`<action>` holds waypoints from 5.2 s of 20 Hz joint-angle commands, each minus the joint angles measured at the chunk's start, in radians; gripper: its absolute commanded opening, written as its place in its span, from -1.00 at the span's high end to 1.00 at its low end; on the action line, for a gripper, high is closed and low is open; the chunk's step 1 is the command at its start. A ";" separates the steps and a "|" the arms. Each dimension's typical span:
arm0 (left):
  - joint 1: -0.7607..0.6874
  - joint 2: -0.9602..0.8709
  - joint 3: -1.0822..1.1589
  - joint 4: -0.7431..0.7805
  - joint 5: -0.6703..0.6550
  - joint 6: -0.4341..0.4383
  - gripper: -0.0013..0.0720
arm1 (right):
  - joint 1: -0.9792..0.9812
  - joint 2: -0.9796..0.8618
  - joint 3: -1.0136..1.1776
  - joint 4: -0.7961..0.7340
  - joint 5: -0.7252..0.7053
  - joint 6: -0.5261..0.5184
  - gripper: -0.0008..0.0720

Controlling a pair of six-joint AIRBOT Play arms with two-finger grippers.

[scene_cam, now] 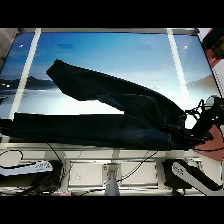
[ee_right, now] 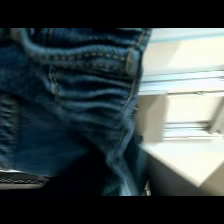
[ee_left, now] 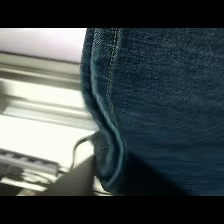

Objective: Fold the clothes and pants, and hang the long-sleeved shirts on hangers.

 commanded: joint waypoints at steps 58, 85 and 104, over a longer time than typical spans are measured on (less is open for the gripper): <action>-0.242 -0.023 0.121 -0.918 0.361 -0.078 -0.36 | -0.494 -0.492 0.012 0.893 -0.476 -0.659 0.83; -0.441 -0.373 0.128 -1.310 0.942 -0.145 -0.93 | -0.494 -0.355 0.012 0.868 -0.511 -0.709 0.84; -0.460 0.000 0.155 -0.510 0.550 -0.578 0.88 | -0.494 -0.279 0.009 0.842 -0.555 -0.679 0.83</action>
